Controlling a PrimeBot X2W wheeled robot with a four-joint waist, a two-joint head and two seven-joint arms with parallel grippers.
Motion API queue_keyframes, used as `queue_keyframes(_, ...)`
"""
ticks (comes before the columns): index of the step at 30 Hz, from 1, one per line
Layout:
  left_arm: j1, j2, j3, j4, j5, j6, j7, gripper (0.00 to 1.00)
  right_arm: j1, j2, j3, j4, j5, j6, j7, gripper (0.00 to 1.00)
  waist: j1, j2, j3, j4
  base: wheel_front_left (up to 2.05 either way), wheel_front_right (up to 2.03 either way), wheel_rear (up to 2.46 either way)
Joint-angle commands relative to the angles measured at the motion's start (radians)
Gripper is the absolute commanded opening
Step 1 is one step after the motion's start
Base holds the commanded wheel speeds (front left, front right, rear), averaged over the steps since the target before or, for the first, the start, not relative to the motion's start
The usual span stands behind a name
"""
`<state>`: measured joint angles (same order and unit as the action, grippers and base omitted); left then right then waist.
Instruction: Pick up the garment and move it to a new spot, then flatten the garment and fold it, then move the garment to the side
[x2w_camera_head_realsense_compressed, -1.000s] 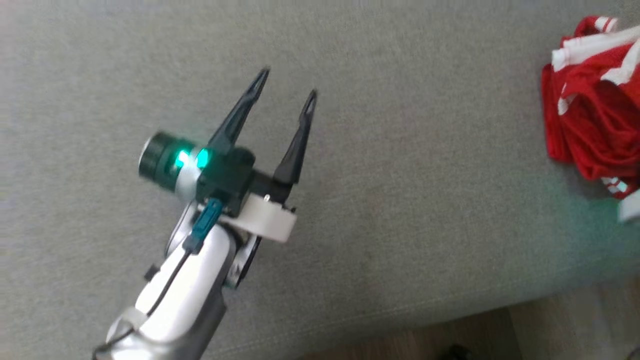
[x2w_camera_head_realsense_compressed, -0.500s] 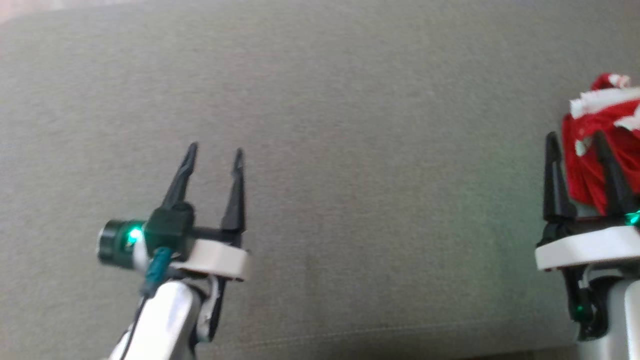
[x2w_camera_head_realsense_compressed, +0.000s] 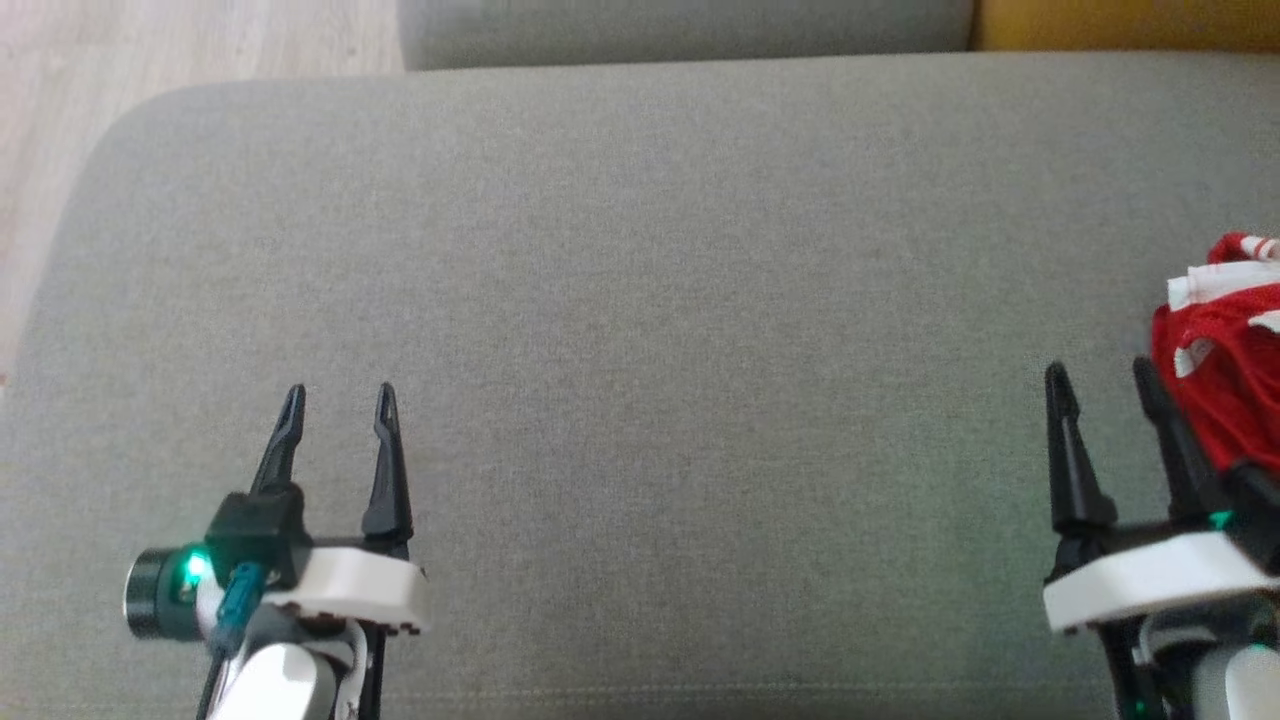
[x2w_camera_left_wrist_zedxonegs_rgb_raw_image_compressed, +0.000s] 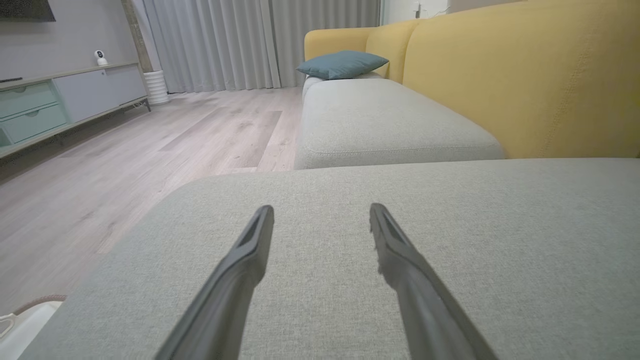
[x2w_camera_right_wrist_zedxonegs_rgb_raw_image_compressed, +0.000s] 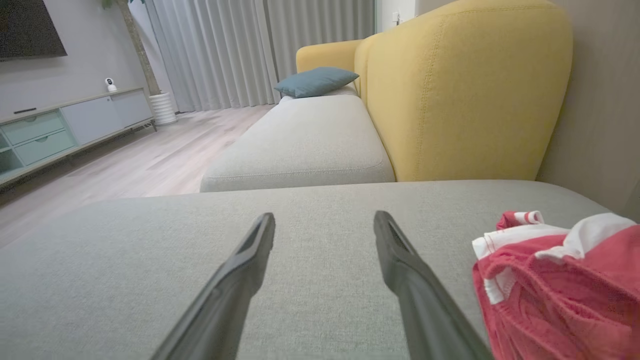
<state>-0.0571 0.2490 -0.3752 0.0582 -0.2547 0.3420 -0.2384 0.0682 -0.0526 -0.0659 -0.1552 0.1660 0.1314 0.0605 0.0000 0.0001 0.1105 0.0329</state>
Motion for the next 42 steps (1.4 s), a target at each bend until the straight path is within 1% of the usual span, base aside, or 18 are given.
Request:
queue_keyframes(1,-0.024,0.024,0.044,-0.036,-0.006,-0.002,0.002,1.00,-0.005,-0.004,0.024,-0.045,-0.003,-0.001,0.002,1.00,0.0000,-0.0001,-0.017,-0.001,0.00,0.00,0.00)
queue_keyframes(11,0.050,0.052,0.028,-0.039,-0.022,-0.009,0.039,1.00,0.086,0.002,0.038,-0.068,0.007,-0.001,0.027,1.00,0.0000,-0.0001,-0.111,-0.012,0.00,0.00,0.00)
queue_keyframes(16,0.073,0.062,0.023,-0.047,-0.027,-0.008,0.051,1.00,0.111,0.002,0.043,-0.069,0.023,-0.001,0.027,1.00,0.0000,-0.0001,-0.131,-0.013,0.00,0.00,0.00)
queue_keyframes(27,0.084,0.077,0.022,-0.051,-0.032,-0.005,0.065,1.00,0.121,0.002,0.041,-0.065,0.022,-0.001,0.027,1.00,0.0000,-0.0001,-0.144,-0.017,0.00,0.00,0.00)
queue_keyframes(42,0.083,0.079,0.011,-0.047,-0.032,0.006,0.069,1.00,0.116,0.002,0.050,-0.054,0.029,-0.001,0.023,1.00,0.0000,-0.0001,-0.143,-0.021,0.00,0.00,0.00)
